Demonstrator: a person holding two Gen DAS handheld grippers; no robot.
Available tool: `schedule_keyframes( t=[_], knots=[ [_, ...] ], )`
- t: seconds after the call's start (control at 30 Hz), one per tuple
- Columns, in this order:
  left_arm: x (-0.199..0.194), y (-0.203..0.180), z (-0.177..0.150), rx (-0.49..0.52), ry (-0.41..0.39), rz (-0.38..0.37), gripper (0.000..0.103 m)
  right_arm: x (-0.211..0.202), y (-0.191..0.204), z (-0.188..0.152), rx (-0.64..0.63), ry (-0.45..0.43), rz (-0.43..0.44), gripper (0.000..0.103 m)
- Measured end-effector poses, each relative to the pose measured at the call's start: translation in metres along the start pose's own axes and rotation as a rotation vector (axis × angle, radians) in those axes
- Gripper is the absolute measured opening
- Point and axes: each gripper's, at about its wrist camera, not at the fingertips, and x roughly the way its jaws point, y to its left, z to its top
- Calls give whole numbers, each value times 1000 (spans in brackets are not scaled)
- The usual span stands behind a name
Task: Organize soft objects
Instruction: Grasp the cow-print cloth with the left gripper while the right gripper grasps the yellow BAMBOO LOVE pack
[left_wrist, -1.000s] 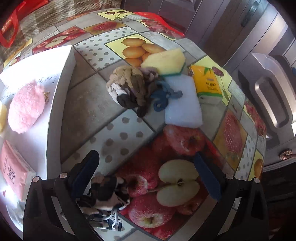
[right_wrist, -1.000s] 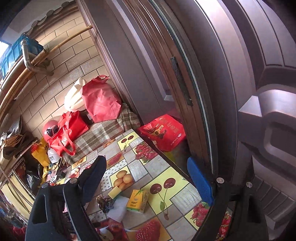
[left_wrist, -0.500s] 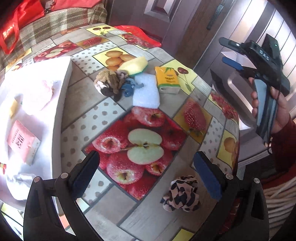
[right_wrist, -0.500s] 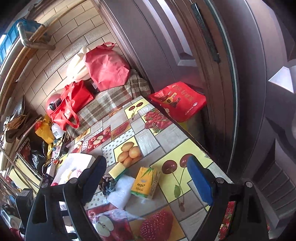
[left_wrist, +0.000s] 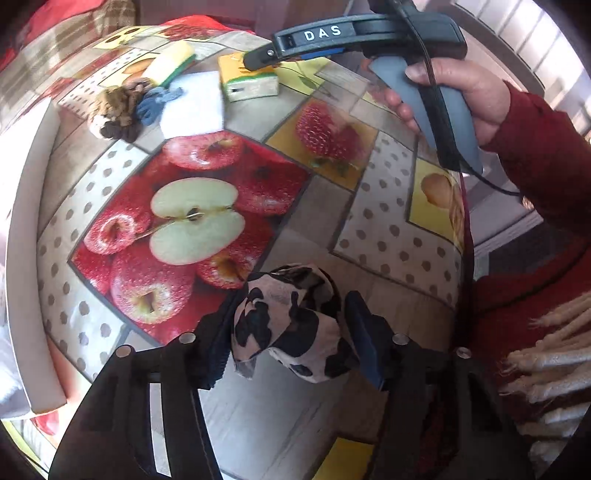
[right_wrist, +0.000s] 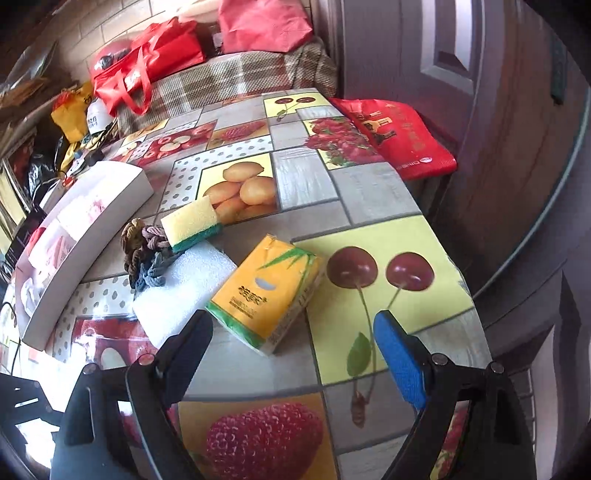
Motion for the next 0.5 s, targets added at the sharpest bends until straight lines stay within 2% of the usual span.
schedule_keyframes(
  t=[0.1, 0.2, 0.37, 0.5],
  knots=[
    [-5, 14, -3, -54, -29, 20, 51, 17, 9, 10, -25, 5, -16, 89],
    [-9, 24, -4, -87, -55, 37, 51, 30, 8, 9, -42, 57, -40, 88],
    [-9, 33, -3, -116, -75, 41, 51, 16, -9, 3, 5, 66, -62, 89],
    [-7, 36, -4, -107, -80, 35, 51, 21, 3, 10, -40, 52, -64, 90]
  ],
)
